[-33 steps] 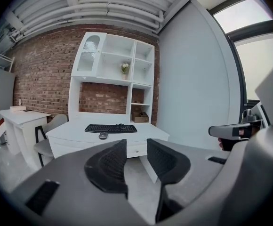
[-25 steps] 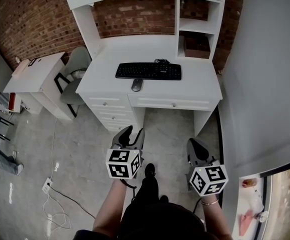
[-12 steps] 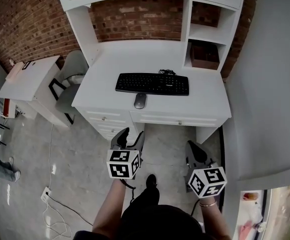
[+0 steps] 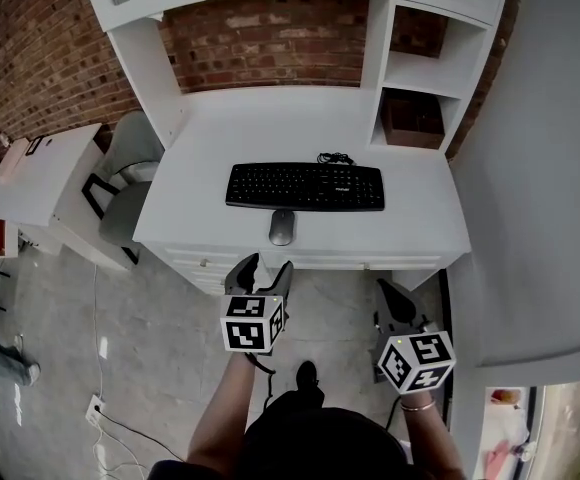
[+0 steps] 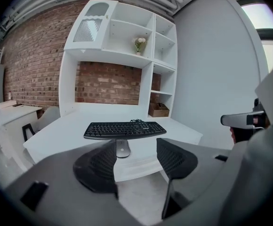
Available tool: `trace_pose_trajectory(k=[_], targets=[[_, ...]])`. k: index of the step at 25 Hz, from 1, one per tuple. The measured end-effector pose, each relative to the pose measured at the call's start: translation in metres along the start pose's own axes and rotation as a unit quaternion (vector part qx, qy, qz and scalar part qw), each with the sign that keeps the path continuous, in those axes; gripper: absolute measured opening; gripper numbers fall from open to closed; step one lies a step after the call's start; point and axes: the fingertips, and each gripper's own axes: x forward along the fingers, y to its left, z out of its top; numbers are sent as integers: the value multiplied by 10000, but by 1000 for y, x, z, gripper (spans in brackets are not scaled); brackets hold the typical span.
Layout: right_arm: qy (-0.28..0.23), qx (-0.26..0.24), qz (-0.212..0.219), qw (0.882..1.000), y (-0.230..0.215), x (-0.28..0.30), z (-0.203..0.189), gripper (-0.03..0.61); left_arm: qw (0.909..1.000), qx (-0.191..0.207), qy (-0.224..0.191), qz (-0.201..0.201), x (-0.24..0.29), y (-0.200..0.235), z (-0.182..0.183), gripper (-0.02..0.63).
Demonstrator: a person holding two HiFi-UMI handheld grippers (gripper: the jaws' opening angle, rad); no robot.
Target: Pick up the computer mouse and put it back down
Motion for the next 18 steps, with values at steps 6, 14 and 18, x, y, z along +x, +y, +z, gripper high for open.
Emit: trace_pose_trajectory(k=[6,14,18], targets=[[32,8,-118,9999,-3,25,9,5,9998,41,143,-95,26,14,2,264],[81,79,-180,9998,-18,54,13,5,9990,59,429,-77,56,25,-8,276],[57,65,-70,9999,-25,79,22,5,9986,9,535,-41,76,31,-10,276]])
